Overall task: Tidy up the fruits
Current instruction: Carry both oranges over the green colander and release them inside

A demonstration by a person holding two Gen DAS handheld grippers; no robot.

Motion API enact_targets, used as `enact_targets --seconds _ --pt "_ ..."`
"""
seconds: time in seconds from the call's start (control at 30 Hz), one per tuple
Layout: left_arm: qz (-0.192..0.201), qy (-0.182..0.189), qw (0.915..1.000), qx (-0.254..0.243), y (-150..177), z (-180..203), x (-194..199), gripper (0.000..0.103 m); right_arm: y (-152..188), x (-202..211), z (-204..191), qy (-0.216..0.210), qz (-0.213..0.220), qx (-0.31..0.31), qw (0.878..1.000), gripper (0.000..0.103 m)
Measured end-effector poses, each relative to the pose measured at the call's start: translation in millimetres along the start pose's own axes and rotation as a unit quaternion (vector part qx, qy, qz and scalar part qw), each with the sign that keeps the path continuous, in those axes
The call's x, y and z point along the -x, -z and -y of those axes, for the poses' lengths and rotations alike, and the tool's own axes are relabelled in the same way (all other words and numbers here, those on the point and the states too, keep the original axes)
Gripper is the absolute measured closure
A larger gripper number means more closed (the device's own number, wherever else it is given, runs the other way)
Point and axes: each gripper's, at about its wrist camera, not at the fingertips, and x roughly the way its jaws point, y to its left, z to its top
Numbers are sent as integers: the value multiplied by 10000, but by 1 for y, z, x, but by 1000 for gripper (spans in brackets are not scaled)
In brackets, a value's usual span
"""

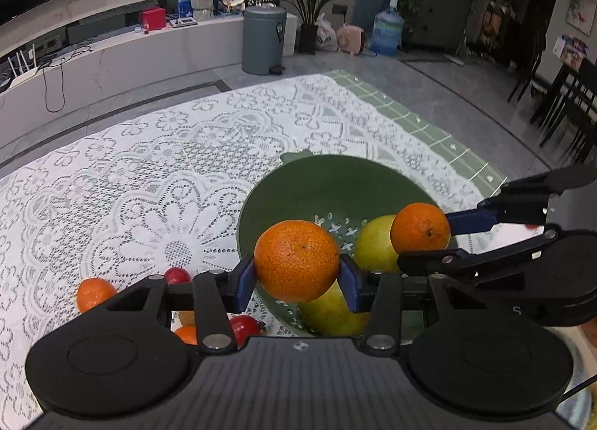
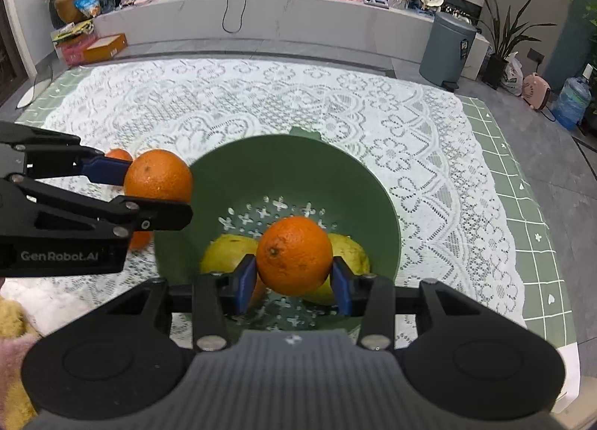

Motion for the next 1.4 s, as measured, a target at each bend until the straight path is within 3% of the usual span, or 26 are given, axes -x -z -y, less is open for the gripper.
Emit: enact_targets --seconds 0.6,0.93,1.13,1.4 --pt "-445 -106 9982 -385 -11 -1 -50 51 -13 -47 9 23 -230 278 9993 63" --pt "-408 -302 9975 -496 -19 0 -62 51 -19 -55 9 35 -136 438 9989 63" --pt "-359 -244 9986 -309 -22 -5 -64 49 -24 -60 23 -225 -118 173 9995 63" --pt "-385 -298 9967 -656 -14 3 -59 47 -19 -55 14 -267 -187 436 9985 62"
